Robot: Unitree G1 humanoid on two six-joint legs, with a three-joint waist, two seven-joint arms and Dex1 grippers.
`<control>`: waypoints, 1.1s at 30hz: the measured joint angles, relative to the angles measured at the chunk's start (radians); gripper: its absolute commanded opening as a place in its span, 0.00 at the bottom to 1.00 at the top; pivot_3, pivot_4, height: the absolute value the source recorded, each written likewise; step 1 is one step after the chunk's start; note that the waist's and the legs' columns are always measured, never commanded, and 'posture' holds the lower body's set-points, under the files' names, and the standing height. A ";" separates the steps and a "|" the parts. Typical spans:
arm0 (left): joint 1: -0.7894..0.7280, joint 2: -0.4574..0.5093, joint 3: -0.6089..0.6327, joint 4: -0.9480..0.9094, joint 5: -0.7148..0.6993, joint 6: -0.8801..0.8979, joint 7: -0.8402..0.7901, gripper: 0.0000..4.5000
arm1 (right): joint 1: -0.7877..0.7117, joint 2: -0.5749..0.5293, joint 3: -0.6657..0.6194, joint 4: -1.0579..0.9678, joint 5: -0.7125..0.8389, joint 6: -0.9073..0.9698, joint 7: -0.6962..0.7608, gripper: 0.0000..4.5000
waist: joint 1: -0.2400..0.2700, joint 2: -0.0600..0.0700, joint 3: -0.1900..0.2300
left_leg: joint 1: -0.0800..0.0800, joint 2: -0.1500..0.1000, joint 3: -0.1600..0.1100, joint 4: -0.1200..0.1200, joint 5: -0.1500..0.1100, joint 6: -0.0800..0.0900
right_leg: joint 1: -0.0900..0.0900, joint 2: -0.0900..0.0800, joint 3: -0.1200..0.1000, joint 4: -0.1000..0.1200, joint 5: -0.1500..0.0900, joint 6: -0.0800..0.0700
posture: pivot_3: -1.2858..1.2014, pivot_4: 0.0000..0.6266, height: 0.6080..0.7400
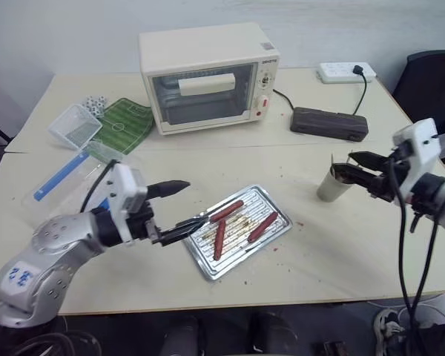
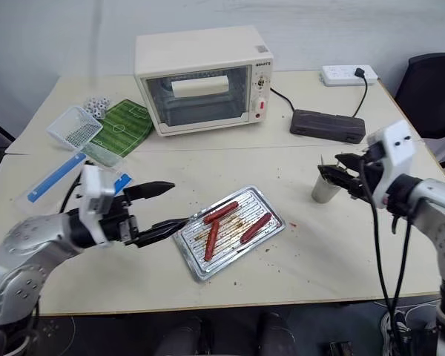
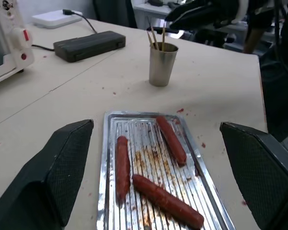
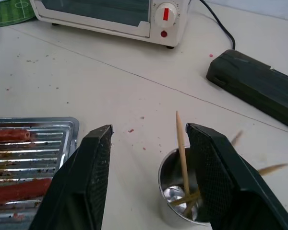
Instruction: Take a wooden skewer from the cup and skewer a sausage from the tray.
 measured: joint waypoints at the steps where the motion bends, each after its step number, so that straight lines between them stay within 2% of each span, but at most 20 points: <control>1: -0.027 -0.010 -0.031 0.018 0.011 -0.003 0.002 1.00 | -0.021 0.012 0.029 0.026 -0.022 -0.008 -0.018 0.56 | -0.001 0.000 0.000 | 0.000 0.000 0.001 0.000 0.000 0.000 | 0.000 0.000 0.000 0.000 0.000 0.000 | 0.52 0.24 1.00; 5: -0.078 -0.030 -0.100 0.043 0.051 -0.018 0.000 1.00 | -0.070 0.036 0.098 0.106 -0.096 -0.049 -0.059 0.56 | -0.002 0.000 0.000 | 0.000 0.000 0.001 0.000 0.001 0.000 | 0.000 0.000 0.001 0.000 0.000 0.001 | 0.52 0.24 1.00; 12: -0.108 -0.039 -0.108 0.065 0.075 -0.027 0.001 1.00 | -0.101 0.055 0.141 0.181 -0.157 -0.097 -0.064 0.56 | -0.002 0.000 0.000 | 0.000 0.001 0.001 0.000 0.001 0.000 | 0.000 0.001 0.001 0.000 0.000 0.001 | 0.52 0.24 1.00; 15: -0.108 -0.046 -0.109 0.065 0.077 -0.027 0.004 1.00 | -0.114 0.078 0.142 0.195 -0.163 -0.108 -0.063 0.43 | -0.002 0.000 0.000 | 0.000 0.001 0.001 0.000 0.001 0.000 | 0.000 0.001 0.001 0.000 0.000 0.001 | 0.52 0.24 1.00; 20: -0.108 -0.055 -0.109 0.064 0.078 -0.027 0.012 1.00 | -0.123 0.096 0.143 0.227 -0.178 -0.117 -0.064 0.06 | -0.003 0.000 0.000 | 0.000 0.000 0.001 0.000 0.001 0.000 | 0.000 0.001 0.001 0.000 0.000 0.001 | 0.52 0.24 1.00; 21: -0.108 -0.056 -0.109 0.064 0.078 -0.027 0.014 1.00 | -0.129 0.099 0.143 0.228 -0.179 -0.118 -0.064 0.00 | -0.003 0.000 0.000 | 0.000 0.000 0.001 0.000 0.001 0.000 | 0.000 0.001 0.001 0.000 0.000 0.001 | 0.52 0.24 1.00; 33: -0.131 -0.070 -0.120 0.064 0.085 -0.028 0.018 1.00 | -0.149 0.105 0.132 0.209 -0.171 -0.091 -0.064 0.00 | -0.003 0.000 0.000 | 0.000 0.001 0.001 0.000 0.001 0.000 | -0.001 0.001 0.001 0.000 0.000 0.001 | 0.52 0.24 1.00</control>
